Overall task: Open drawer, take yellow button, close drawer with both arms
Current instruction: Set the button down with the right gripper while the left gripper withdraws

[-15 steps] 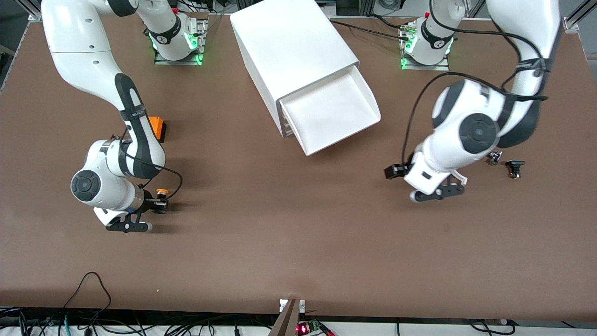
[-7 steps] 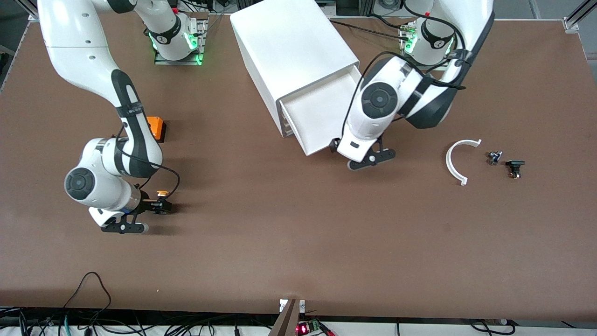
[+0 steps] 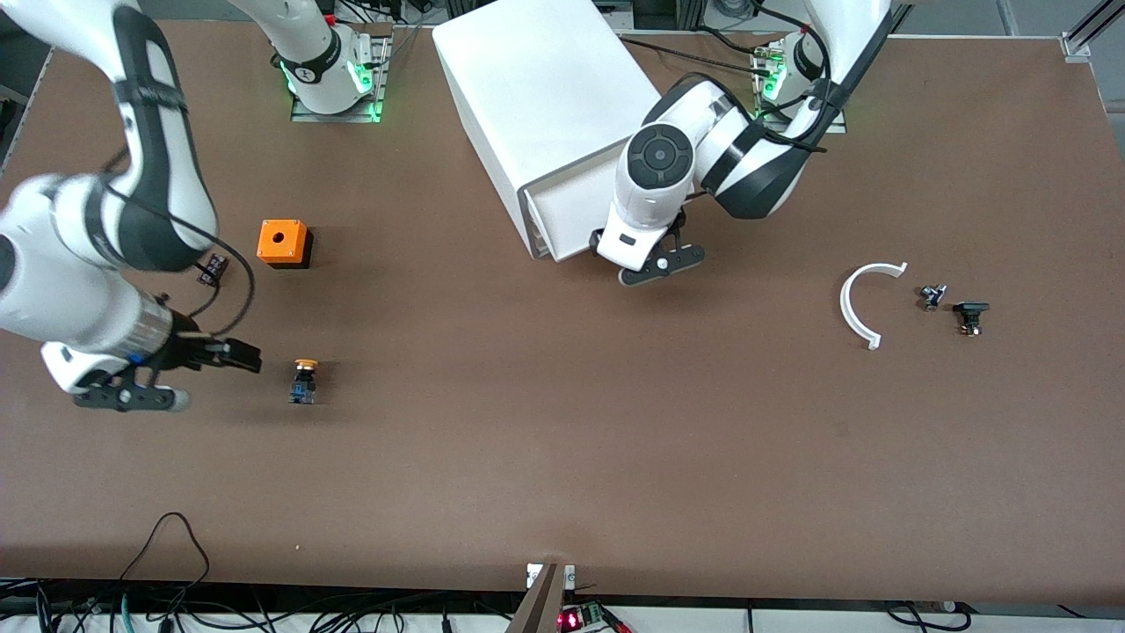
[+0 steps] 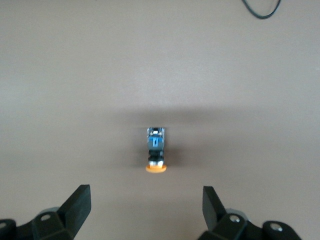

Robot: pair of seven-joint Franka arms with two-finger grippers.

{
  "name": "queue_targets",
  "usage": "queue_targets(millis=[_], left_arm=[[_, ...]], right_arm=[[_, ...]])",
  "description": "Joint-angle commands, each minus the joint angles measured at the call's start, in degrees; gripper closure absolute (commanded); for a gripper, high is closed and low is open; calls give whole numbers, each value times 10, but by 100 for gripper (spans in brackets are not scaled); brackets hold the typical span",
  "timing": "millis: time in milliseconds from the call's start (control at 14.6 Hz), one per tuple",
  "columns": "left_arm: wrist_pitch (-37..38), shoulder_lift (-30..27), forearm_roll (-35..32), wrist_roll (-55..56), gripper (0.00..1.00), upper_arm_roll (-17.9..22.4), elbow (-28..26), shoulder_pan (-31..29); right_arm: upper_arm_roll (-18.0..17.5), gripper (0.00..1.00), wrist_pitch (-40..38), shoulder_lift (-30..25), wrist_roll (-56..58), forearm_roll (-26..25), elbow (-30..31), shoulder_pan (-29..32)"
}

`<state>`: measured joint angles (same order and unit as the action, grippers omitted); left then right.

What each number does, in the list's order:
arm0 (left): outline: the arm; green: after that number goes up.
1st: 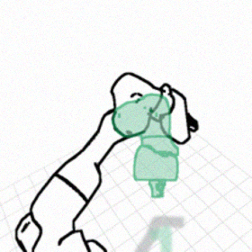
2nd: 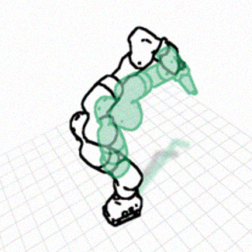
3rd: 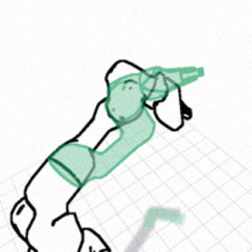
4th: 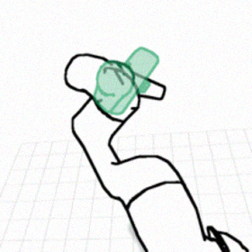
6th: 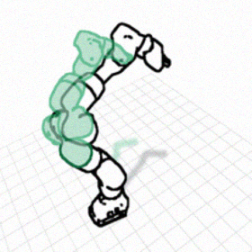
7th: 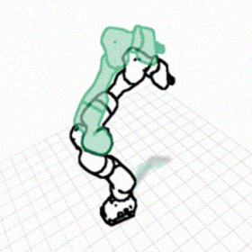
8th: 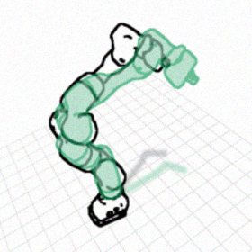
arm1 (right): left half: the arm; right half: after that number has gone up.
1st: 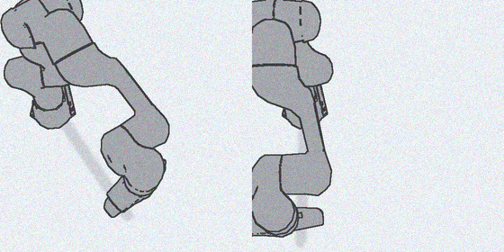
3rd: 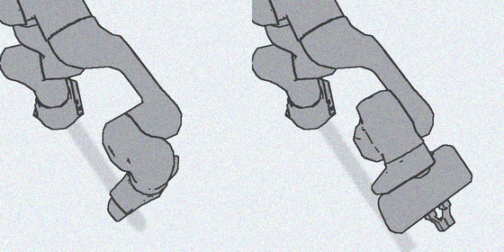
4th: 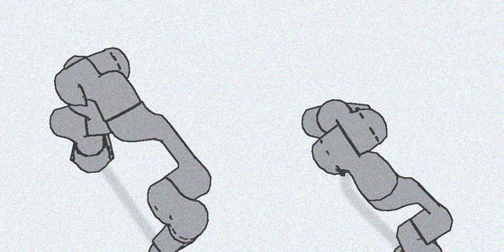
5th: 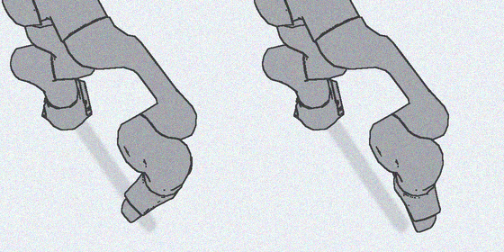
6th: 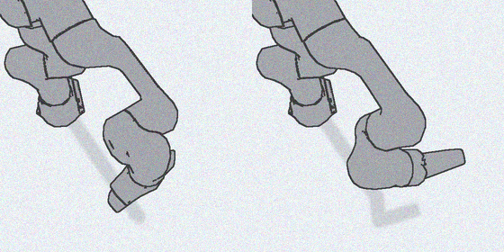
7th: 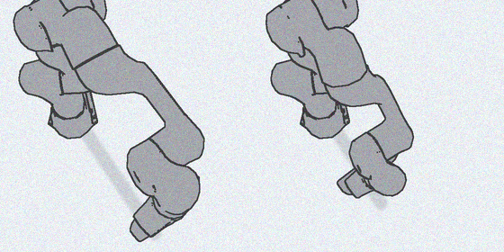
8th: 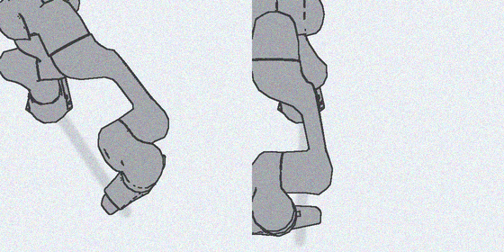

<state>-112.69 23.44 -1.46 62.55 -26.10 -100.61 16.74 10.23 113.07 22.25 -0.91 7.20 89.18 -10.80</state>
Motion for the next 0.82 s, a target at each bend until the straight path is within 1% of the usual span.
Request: queue_targets(millis=[0, 205, 274, 342, 410, 547, 684, 752], left_arm=[[14, -18, 38, 0, 0, -26, -25, -5], [43, -23, 65, -1, 0, -42, -26, -5], [47, -23, 70, -1, 0, -46, -27, -4], [48, -23, 70, -1, 0, -50, -31, -3], [48, -22, 71, 3, 0, -56, -33, -3], [48, -20, 90, 3, 0, -59, -33, -2], [48, -20, 99, 3, 0, -59, -34, 0], [48, -19, 100, 3, 0, -59, -33, 3]], right_arm=[[0, 1, -35, -67, 4, -10, 26, 0], [-6, 1, -95, -122, -1, -17, 28, 8], [-27, 1, -111, -141, -1, -27, 32, 34], [-67, 1, -129, -159, -1, -40, 32, 64], [-93, 1, -150, -180, -8, -52, 37, 86], [-105, 1, -161, -233, -18, -58, 75, 100], [-139, 1, -159, -279, -15, -66, 119, 130], [-144, 1, -160, -297, -11, -66, 133, 137]])
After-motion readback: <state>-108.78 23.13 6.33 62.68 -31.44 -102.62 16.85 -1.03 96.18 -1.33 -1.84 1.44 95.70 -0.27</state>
